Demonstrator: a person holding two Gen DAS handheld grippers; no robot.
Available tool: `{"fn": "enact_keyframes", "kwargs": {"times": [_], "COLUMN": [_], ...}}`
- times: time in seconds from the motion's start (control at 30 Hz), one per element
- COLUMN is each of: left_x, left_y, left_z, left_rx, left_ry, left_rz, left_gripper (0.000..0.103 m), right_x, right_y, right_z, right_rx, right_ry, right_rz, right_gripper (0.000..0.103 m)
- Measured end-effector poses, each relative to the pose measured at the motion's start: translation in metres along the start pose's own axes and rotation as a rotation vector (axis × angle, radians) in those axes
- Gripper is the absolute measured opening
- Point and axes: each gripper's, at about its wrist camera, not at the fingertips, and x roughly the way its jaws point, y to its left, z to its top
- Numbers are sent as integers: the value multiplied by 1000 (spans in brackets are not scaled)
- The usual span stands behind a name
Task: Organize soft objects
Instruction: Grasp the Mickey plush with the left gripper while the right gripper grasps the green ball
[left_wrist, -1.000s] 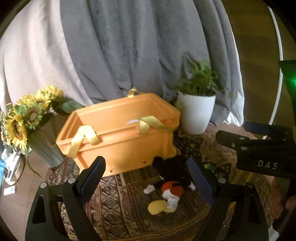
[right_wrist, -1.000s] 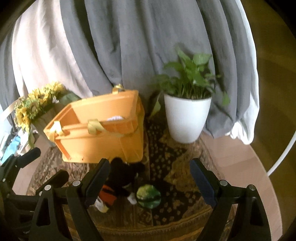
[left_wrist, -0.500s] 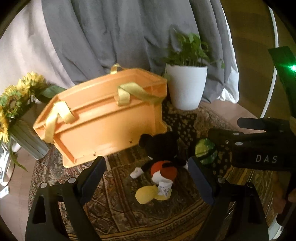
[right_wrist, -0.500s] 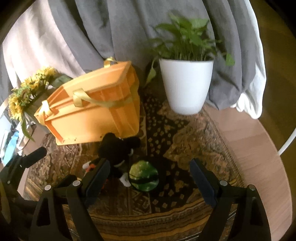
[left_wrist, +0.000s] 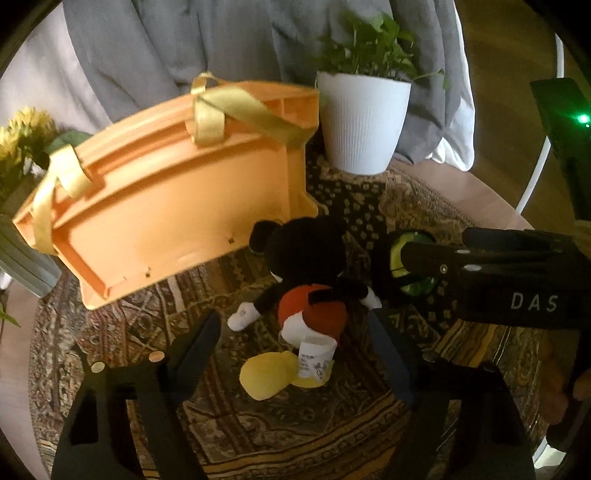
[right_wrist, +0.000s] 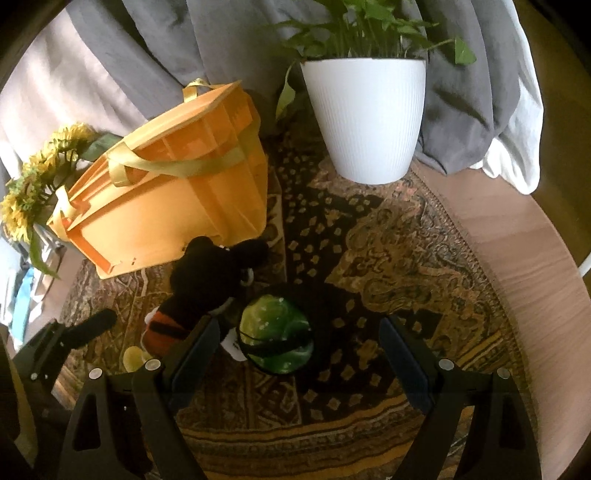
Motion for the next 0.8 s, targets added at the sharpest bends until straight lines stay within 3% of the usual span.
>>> {"fn": "enact_keyframes", "kwargs": {"times": [0.33, 0.57, 0.8], "left_x": [22, 33, 41], "left_y": [2, 3, 3], "left_z": [2, 7, 8], "left_rx": [-23, -42, -65], "left_ry": [59, 73, 93], "left_rz": [-40, -59, -97], "left_gripper": [66, 63, 44], "right_x": [16, 22, 28], "right_y": [-2, -5, -3], "right_z": [3, 5, 4], "right_rx": [22, 24, 31], "right_ry": [28, 35, 49], "right_rz": [19, 28, 76], "right_gripper": [87, 79, 69]}}
